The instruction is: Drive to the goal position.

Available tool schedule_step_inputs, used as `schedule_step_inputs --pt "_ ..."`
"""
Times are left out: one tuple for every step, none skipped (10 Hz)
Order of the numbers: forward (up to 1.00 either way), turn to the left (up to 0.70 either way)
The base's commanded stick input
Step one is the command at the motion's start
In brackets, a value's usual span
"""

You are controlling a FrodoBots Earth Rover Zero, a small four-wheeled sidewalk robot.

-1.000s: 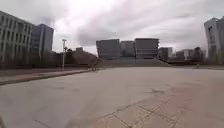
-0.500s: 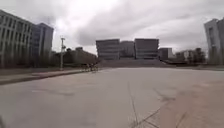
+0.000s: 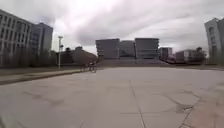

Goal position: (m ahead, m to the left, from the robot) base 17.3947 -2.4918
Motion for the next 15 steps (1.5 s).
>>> schedule_step_inputs --pt "1.0 0.0" --pt "1.0 0.0" --pt "1.0 0.0" --pt "1.0 0.0" --pt "1.0 0.0" --pt "1.0 0.0" --pt "1.0 0.0" --pt "1.0 0.0" --pt "1.0 0.0" --pt "1.0 0.0" --pt "1.0 -0.12" --pt "1.0 -0.32" --pt "1.0 -0.39" --pt "1.0 -0.39" --pt "1.0 -0.39"
